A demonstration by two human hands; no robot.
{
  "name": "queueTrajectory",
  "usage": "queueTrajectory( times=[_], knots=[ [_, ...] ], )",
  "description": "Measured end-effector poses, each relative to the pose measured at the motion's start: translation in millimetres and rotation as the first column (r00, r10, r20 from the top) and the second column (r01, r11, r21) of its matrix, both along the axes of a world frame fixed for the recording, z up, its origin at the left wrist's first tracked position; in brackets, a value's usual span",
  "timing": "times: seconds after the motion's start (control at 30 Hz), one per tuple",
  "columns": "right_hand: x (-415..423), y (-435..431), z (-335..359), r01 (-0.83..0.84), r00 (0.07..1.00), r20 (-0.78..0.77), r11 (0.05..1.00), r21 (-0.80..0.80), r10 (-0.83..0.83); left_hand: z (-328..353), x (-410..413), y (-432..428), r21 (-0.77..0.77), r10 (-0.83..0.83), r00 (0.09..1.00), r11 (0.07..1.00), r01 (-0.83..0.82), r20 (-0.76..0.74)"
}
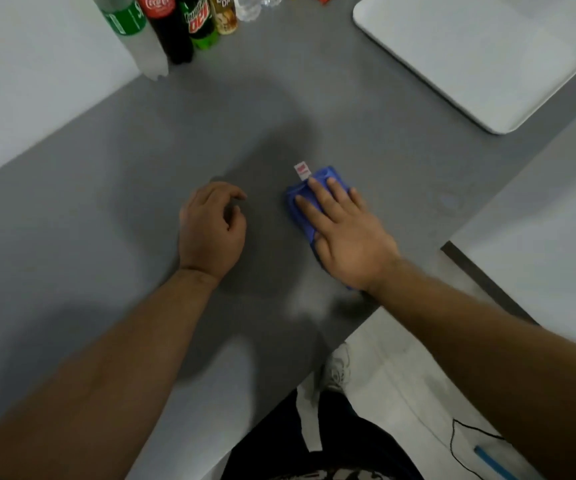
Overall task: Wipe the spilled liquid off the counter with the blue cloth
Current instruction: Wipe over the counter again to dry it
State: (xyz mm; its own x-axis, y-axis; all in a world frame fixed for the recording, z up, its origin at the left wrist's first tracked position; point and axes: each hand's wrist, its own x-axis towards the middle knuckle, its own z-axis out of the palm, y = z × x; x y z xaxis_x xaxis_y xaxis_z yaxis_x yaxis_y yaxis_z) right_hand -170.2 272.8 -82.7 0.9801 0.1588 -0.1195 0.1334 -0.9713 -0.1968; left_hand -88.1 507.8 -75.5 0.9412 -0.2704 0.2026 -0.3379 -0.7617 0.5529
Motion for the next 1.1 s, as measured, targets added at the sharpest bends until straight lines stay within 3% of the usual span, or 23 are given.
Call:
queueTrajectory(
  times=[0.2,0.33,0.5,0.67,0.73,0.83,0.93,1.0,1.1],
  knots=[
    [-67,74,-10,-0.146,0.988,-0.02,0.978,0.148,0.15,-2,2,-8,-0.072,0.009,1.0,0.997,-0.008,0.011],
    [-109,55,-18,-0.26,0.965,0.022,0.953,0.157,0.26,-6,6,-8,-0.07,-0.021,0.999,0.997,0.023,0.028],
    [-89,-31,-10,-0.034,0.995,-0.093,0.999,-0.03,0.031,-9,6,-5,-0.05,-0.037,0.997,0.998,0.04,0.062],
    [-44,-4,-1,0.16,0.984,-0.072,0.986,-0.05,-0.164,-13,7,-9,-0.048,-0.066,0.996,0.997,0.068,0.054],
    [-41,29,-3,0.13,0.989,-0.069,0.991,0.015,-0.129,-14,10,-10,-0.05,-0.07,0.996,0.996,0.072,0.047],
    [-61,66,-6,-0.067,0.99,-0.112,0.989,0.13,0.082,-13,17,-14,-0.026,-0.085,0.994,0.996,0.087,0.07],
    [-78,53,-5,-0.169,0.974,-0.125,0.972,0.163,0.19,-8,26,-21,-0.02,-0.096,0.993,0.995,0.097,0.065],
    [-76,26,-3,-0.143,0.972,-0.162,0.978,0.154,0.168,-5,30,-25,-0.005,-0.109,0.992,0.994,0.11,0.062],
    [-67,-19,-4,0.024,0.985,-0.175,0.998,0.064,-0.012,-6,33,-27,0.031,-0.129,0.991,0.991,0.128,0.027]
  ],
)
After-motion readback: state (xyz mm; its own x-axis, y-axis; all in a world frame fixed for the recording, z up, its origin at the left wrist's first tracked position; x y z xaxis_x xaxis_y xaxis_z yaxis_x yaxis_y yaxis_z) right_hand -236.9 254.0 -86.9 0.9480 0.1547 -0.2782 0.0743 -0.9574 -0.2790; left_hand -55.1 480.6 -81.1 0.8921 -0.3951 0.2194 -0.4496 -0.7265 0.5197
